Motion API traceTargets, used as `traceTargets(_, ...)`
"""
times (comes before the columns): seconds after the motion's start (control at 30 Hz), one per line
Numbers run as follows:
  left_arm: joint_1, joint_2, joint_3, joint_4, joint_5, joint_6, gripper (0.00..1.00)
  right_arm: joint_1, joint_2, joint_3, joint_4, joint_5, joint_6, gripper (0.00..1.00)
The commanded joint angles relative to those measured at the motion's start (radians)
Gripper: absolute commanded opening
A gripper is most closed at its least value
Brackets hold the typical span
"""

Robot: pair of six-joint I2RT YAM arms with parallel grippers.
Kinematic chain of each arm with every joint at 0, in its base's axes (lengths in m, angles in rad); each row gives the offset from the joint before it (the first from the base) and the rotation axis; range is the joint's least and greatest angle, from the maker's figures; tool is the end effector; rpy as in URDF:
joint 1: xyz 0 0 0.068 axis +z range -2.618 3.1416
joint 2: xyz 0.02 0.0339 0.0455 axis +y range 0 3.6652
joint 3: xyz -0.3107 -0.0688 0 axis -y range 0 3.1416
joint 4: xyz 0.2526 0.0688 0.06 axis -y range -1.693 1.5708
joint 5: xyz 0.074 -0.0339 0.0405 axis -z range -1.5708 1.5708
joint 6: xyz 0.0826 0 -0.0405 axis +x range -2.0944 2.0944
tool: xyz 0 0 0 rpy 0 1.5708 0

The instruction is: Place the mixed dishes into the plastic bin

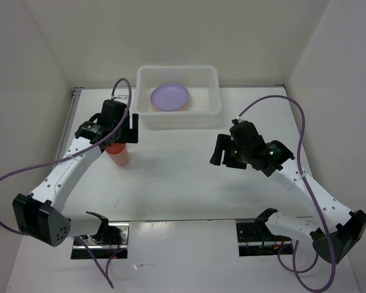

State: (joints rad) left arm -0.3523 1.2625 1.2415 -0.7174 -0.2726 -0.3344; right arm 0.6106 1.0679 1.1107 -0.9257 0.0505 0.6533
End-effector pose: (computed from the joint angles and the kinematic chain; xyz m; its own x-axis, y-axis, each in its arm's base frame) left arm 0.2828 -0.0803 0.3609 -0.6445 -0.0998 -0.7581 -0.0700 0.9950 -0.0715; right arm 0.1822 0.1224 0.3356 -0.8347 0.1568 -0.5279 -0.0491 0.9336 0.3549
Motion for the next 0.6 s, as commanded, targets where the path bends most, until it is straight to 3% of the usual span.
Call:
traceTargets(0.0,0.048,0.034,0.003,0.016,0.09,0.054,0.86,-0.018,-0.031,-0.032,0.105,-0.037,-0.004,0.75)
traceTargets(0.57,0.101,0.192,-0.059,0.055,0.133,0.063,0.72,-0.121,-0.031,-0.072,0.142,-0.101,-0.073,0.75)
